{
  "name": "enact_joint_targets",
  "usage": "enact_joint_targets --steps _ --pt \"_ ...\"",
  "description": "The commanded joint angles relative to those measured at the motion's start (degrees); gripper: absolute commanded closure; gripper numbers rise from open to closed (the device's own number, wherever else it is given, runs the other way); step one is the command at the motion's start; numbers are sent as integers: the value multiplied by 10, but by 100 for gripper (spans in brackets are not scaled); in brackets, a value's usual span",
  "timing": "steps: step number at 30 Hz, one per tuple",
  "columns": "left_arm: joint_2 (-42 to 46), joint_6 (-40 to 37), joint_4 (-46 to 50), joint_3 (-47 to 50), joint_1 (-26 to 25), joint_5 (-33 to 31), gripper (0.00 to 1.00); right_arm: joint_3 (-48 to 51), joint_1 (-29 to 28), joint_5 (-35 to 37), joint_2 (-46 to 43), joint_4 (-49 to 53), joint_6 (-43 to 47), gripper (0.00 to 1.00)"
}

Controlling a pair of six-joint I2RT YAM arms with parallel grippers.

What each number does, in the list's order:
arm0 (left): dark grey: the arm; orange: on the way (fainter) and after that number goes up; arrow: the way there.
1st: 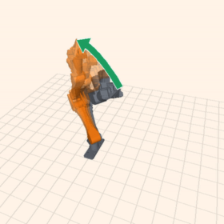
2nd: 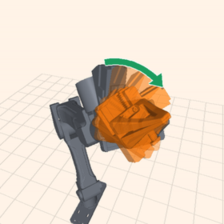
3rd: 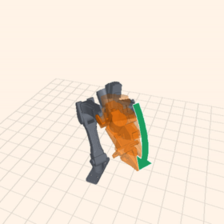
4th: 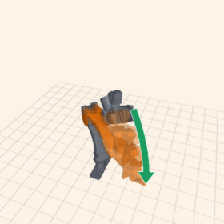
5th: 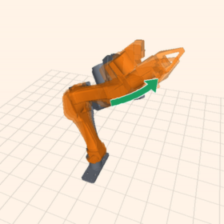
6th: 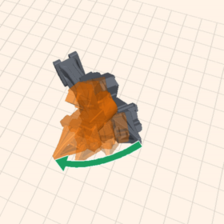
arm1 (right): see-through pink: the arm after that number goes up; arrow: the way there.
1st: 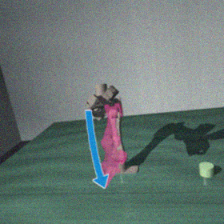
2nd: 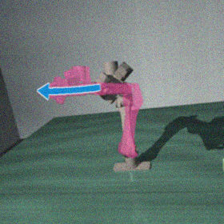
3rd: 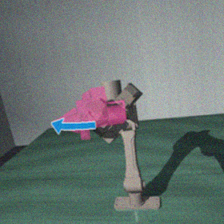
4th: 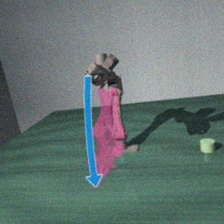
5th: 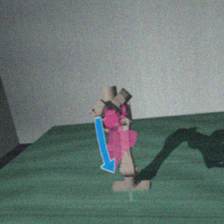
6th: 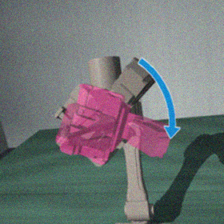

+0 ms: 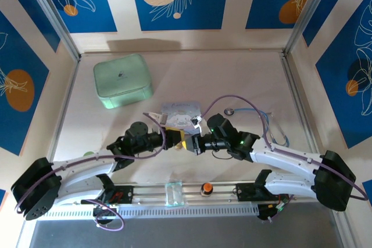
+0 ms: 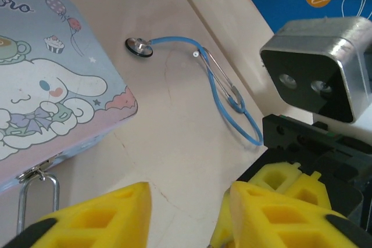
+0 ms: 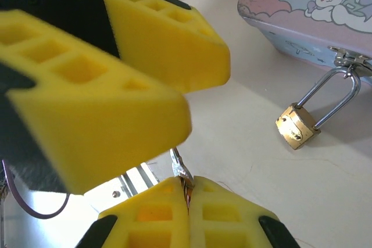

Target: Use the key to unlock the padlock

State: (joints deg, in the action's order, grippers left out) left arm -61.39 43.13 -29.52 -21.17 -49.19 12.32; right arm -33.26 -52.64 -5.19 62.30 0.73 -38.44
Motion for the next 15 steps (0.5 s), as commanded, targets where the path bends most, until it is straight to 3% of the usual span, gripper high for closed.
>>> enact_joint_targets --steps 1,3,13,15 --pt "18 -3 -3 -10 -6 -16 65 11 0 -8 -11 -17 -11 100" --pt "18 -2 -1 -10 -6 -15 72 14 2 -9 -10 -22 -14 100" --pt "8 6 -1 -7 -6 -8 71 17 5 -20 5 -66 -30 100" --pt "7 9 -8 -6 -6 -5 76 17 6 -19 9 -74 -31 100"
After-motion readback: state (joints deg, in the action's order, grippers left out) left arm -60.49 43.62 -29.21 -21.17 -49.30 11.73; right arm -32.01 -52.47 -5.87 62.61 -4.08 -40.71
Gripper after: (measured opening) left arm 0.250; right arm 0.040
